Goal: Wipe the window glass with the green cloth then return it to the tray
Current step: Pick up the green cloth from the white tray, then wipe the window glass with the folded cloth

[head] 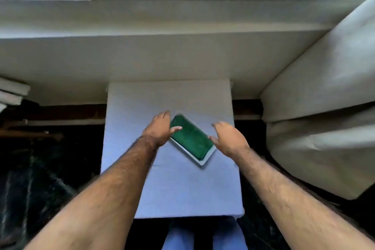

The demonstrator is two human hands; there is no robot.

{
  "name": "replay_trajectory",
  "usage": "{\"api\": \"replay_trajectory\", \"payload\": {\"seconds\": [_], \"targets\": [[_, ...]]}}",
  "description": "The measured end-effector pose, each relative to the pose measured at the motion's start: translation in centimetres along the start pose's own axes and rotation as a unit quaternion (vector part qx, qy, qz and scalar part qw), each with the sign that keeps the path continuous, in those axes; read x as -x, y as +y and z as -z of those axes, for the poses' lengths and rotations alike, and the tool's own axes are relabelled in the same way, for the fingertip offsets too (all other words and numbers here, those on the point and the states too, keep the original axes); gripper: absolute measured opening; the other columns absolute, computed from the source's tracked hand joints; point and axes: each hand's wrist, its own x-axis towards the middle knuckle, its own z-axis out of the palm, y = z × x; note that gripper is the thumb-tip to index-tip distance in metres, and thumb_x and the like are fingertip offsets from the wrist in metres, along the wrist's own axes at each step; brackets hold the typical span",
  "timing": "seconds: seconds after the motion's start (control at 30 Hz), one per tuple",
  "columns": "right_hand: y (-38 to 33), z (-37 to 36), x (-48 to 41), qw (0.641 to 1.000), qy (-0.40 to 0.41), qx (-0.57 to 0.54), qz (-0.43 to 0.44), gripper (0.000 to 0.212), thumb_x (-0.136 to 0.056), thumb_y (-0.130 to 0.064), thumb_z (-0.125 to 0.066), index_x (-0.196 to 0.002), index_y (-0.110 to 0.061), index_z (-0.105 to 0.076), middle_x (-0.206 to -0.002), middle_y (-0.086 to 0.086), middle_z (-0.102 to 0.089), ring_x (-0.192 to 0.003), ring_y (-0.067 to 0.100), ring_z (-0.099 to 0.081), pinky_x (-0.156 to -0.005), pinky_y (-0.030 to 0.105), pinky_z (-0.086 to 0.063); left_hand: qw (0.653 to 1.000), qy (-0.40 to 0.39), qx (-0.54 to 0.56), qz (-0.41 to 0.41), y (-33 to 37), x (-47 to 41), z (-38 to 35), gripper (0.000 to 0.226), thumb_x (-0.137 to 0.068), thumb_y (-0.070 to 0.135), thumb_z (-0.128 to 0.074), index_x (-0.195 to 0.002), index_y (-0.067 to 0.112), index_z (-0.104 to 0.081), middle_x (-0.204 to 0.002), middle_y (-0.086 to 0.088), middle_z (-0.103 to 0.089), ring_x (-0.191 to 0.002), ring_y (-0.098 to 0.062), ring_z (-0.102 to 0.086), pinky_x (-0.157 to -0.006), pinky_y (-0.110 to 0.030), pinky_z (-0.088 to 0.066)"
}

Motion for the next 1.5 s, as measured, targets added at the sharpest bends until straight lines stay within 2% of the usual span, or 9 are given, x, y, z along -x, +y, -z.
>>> {"api": "replay_trajectory", "payload": {"seconds": [0.2,0.6,0.73,0.83,1.0,1.1,1.23,1.33,1.5], "targets": [[0.1,-7.1,-4.1,0.996,-0.013,-0.032,-0.077,0.033,-0.104,-0.023,-0.058,-0.131,-0.008,-0.069,-0.126,0.011,-0.07,-0.114,0.031,-0.068,-0.094,0.039,-0.06,0.997,0.039,0.032,0.067,-2.3,-3.8,-6.1,0.055,-0.1,0.033,-0.064,-0.143,0.001,-0.049,-0.143,-0.021,-0.056,-0.131,-0.035,-0.053,-0.112,-0.042,-0.045],[0.0,-13.2,-7.1,0.994,0.053,0.012,-0.098,0.035,-0.094,0.016,-0.053,-0.123,0.001,-0.063,-0.105,0.016,-0.073,-0.082,0.028,-0.055,-0.066,0.034,-0.043,0.991,0.105,0.011,0.081,-3.0,-6.8,-10.7,0.04,-0.099,0.026,-0.062,-0.134,0.006,-0.06,-0.124,-0.014,-0.066,-0.117,-0.03,-0.059,-0.1,-0.044,-0.053],[-0.6,-13.0,-7.1,0.99,0.048,-0.042,-0.127,0.035,-0.092,0.013,-0.056,-0.124,-0.001,-0.06,-0.09,0.008,-0.058,-0.081,0.026,-0.055,-0.066,0.034,-0.045,0.982,0.086,0.123,0.117,-2.8,-6.5,-10.5,0.04,-0.097,0.024,-0.063,-0.133,0.007,-0.065,-0.119,-0.01,-0.069,-0.091,-0.018,-0.064,-0.077,-0.022,-0.056],[-0.8,-11.2,-6.4,0.981,0.022,-0.096,-0.169,0.03,-0.09,-0.005,-0.07,-0.12,-0.007,-0.071,-0.097,0.006,-0.062,-0.087,0.026,-0.063,-0.072,0.033,-0.055,0.962,0.09,0.228,0.119,-3.0,-5.4,-9.8,0.041,-0.096,0.018,-0.066,-0.135,0.006,-0.065,-0.124,-0.009,-0.072,-0.074,-0.001,-0.059,-0.049,0.0,-0.042],[-0.3,-6.8,-4.1,0.97,0.02,-0.17,-0.172,0.021,-0.081,-0.025,-0.076,-0.101,-0.02,-0.076,-0.103,0.005,-0.067,-0.104,0.029,-0.067,-0.092,0.035,-0.058,0.887,0.072,0.438,0.127,-2.3,-2.6,-6.1,0.013,-0.093,0.011,-0.066,-0.105,0.01,-0.071,-0.105,-0.01,-0.074,-0.098,-0.026,-0.067,-0.092,-0.04,-0.055],[0.3,-3.3,-2.7,0.96,0.027,-0.226,-0.162,0.011,-0.08,-0.021,-0.078,-0.089,-0.016,-0.074,-0.088,0.001,-0.07,-0.089,0.022,-0.065,-0.076,0.025,-0.048,0.853,0.055,0.508,0.103,-1.1,-0.9,-2.3,0.009,-0.095,0.005,-0.063,-0.097,0.013,-0.062,-0.092,-0.004,-0.068,-0.094,-0.022,-0.065,-0.081,-0.032,-0.058],[-0.2,2.7,-0.4,0.96,0.059,-0.245,-0.12,0.024,-0.082,-0.017,-0.084,-0.106,-0.014,-0.082,-0.096,0.002,-0.079,-0.097,0.019,-0.073,-0.08,0.021,-0.047,0.837,0.062,0.539,0.064,1.5,1.5,3.8,0.02,-0.095,-0.003,-0.061,-0.09,0.015,-0.056,-0.093,-0.006,-0.065,-0.085,-0.021,-0.066,-0.073,-0.034,-0.064],[-1.0,8.1,1.9,0.962,0.086,-0.245,-0.086,0.027,-0.083,-0.02,-0.088,-0.11,-0.018,-0.086,-0.094,0.001,-0.081,-0.082,0.011,-0.071,-0.075,0.02,-0.049,0.83,0.085,0.552,0.016,3.7,3.7,8.7,0.025,-0.095,-0.006,-0.063,-0.087,0.017,-0.057,-0.097,-0.006,-0.065,-0.084,-0.02,-0.068,-0.066,-0.032,-0.067],[-2.2,18.0,6.4,0.956,0.151,-0.248,-0.032,0.027,-0.082,-0.02,-0.087,-0.11,-0.021,-0.087,-0.104,0.004,-0.086,-0.103,0.015,-0.077,-0.089,0.023,-0.052,0.828,0.1,0.547,-0.063,7.5,7.9,18.3,0.023,-0.091,-0.009,-0.068,-0.091,0.014,-0.062,-0.096,-0.007,-0.068,-0.084,-0.021,-0.07,-0.066,-0.034,-0.068]]}}
